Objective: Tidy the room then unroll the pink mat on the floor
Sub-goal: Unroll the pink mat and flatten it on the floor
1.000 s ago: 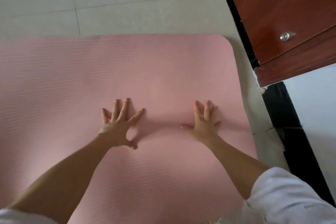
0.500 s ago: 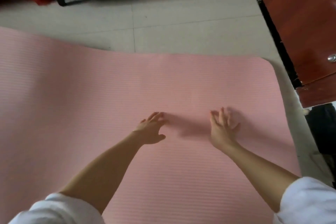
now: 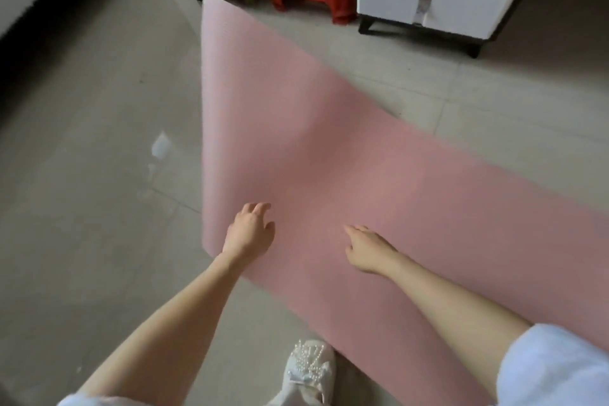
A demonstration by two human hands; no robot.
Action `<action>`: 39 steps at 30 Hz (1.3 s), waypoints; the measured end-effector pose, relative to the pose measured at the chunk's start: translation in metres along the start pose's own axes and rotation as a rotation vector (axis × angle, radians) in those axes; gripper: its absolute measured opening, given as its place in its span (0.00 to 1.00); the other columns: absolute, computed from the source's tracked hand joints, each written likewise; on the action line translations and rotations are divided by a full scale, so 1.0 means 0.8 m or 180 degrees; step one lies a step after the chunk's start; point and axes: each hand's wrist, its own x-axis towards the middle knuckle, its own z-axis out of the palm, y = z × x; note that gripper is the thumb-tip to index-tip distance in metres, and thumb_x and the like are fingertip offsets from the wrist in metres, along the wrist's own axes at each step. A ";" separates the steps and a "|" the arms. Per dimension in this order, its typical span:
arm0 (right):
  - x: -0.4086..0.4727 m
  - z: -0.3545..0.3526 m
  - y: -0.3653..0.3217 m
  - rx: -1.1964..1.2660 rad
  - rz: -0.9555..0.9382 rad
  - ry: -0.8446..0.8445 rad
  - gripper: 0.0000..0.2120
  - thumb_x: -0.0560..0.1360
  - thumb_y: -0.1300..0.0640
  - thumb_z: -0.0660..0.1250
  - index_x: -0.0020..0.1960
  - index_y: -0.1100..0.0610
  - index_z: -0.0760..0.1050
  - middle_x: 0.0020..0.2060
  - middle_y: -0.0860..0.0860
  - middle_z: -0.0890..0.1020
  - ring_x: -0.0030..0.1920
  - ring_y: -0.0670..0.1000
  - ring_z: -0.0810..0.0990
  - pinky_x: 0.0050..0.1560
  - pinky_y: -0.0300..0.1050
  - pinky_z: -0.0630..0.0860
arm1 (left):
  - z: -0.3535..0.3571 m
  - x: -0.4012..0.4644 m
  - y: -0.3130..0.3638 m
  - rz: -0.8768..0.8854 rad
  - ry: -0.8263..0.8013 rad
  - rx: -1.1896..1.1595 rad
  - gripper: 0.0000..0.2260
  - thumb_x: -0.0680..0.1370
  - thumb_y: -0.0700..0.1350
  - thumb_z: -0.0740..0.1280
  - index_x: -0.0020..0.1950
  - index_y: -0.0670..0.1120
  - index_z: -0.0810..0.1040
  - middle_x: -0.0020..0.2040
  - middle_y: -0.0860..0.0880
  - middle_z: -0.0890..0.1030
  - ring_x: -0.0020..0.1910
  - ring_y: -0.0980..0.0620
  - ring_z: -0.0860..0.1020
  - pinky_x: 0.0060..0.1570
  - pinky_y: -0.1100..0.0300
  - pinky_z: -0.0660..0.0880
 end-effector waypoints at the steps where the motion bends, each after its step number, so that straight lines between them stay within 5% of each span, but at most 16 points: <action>1: -0.028 -0.014 -0.037 0.0046 -0.0017 -0.0118 0.25 0.78 0.57 0.54 0.74 0.59 0.57 0.72 0.60 0.66 0.72 0.58 0.65 0.72 0.50 0.63 | -0.036 -0.023 -0.011 -0.0210 -0.0043 -0.0216 0.20 0.78 0.43 0.61 0.70 0.45 0.69 0.68 0.42 0.72 0.66 0.43 0.71 0.64 0.53 0.69; 5: -0.120 -0.066 -0.138 0.0193 -0.0032 -0.0038 0.24 0.79 0.57 0.55 0.74 0.58 0.59 0.71 0.59 0.68 0.71 0.58 0.67 0.70 0.47 0.64 | -0.144 -0.098 -0.014 -0.0643 0.0013 -0.1032 0.15 0.77 0.40 0.62 0.64 0.42 0.75 0.58 0.41 0.81 0.59 0.44 0.78 0.58 0.58 0.71; 11: -0.227 -0.160 -0.302 0.0376 0.0304 0.0168 0.23 0.78 0.58 0.56 0.73 0.59 0.61 0.69 0.59 0.71 0.69 0.57 0.70 0.67 0.46 0.66 | -0.343 -0.194 -0.035 -0.0901 -0.0268 -0.1870 0.14 0.77 0.42 0.62 0.62 0.44 0.76 0.56 0.43 0.81 0.58 0.46 0.78 0.55 0.58 0.73; 22: -0.283 -0.270 -0.578 0.1366 0.0607 0.0595 0.25 0.78 0.61 0.56 0.74 0.58 0.58 0.71 0.57 0.67 0.69 0.57 0.69 0.67 0.45 0.65 | -0.612 -0.207 -0.142 -0.1203 0.0029 -0.2386 0.12 0.77 0.44 0.61 0.57 0.43 0.79 0.57 0.40 0.82 0.57 0.43 0.80 0.58 0.52 0.74; 27: -0.235 -0.310 -0.638 0.1737 0.0788 0.0628 0.24 0.76 0.60 0.56 0.71 0.58 0.62 0.67 0.59 0.72 0.61 0.61 0.77 0.63 0.55 0.73 | -0.673 -0.159 -0.166 -0.0996 -0.0013 -0.2423 0.12 0.77 0.43 0.62 0.57 0.42 0.79 0.56 0.39 0.82 0.56 0.42 0.80 0.59 0.48 0.76; 33: -0.121 -0.372 -0.730 0.2576 0.1227 0.0526 0.20 0.78 0.62 0.53 0.69 0.59 0.66 0.61 0.59 0.75 0.49 0.57 0.77 0.60 0.53 0.74 | -0.763 -0.013 -0.223 -0.0778 -0.0206 -0.1933 0.13 0.77 0.42 0.61 0.59 0.43 0.78 0.58 0.43 0.82 0.56 0.43 0.80 0.60 0.55 0.74; 39: 0.013 -0.460 -0.835 0.2453 0.1444 0.0822 0.18 0.76 0.65 0.53 0.63 0.66 0.71 0.45 0.59 0.75 0.45 0.55 0.75 0.48 0.48 0.73 | -0.901 0.175 -0.249 -0.0314 -0.0359 -0.1341 0.11 0.78 0.41 0.61 0.56 0.42 0.79 0.55 0.40 0.82 0.57 0.41 0.79 0.57 0.55 0.73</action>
